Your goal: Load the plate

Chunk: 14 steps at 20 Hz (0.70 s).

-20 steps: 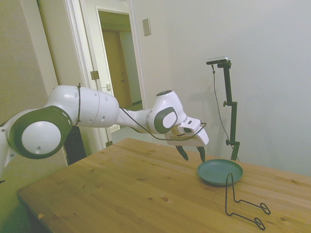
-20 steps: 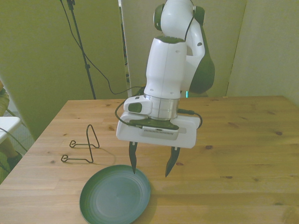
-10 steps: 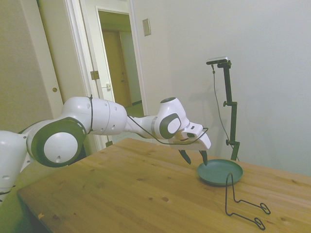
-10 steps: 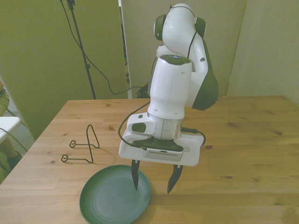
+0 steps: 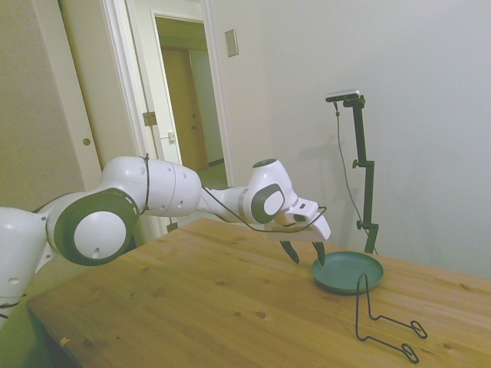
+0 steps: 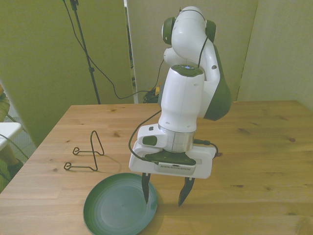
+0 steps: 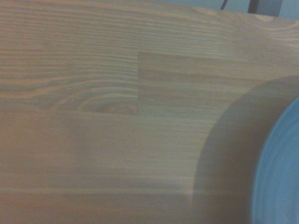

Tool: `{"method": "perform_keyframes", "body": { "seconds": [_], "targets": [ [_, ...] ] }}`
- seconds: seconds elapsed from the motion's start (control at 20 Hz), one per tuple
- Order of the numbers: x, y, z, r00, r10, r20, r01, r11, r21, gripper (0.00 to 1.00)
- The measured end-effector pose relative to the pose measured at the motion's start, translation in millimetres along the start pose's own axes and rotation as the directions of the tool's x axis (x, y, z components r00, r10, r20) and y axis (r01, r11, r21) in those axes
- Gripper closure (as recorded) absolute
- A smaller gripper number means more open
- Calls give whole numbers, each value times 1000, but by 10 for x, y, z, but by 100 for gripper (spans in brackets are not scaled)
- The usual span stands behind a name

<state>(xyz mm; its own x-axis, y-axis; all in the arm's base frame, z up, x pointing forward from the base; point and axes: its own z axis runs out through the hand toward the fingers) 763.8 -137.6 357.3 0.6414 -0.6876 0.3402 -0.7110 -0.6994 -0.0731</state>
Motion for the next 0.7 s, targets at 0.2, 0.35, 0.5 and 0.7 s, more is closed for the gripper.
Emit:
{"method": "perform_keyframes", "body": {
  "seconds": [0.2,0.35,0.5,0.7],
  "targets": [
    [-13,-32,4,1000,-4,-1,4,1000,2,0],
    [6,-31,16,1000,-3,-5,3,1000,0,0],
    [45,-6,32,1000,-2,-16,1,1000,-9,0],
    [63,7,35,1000,-5,-27,5,1000,-22,0]
  ]
}}
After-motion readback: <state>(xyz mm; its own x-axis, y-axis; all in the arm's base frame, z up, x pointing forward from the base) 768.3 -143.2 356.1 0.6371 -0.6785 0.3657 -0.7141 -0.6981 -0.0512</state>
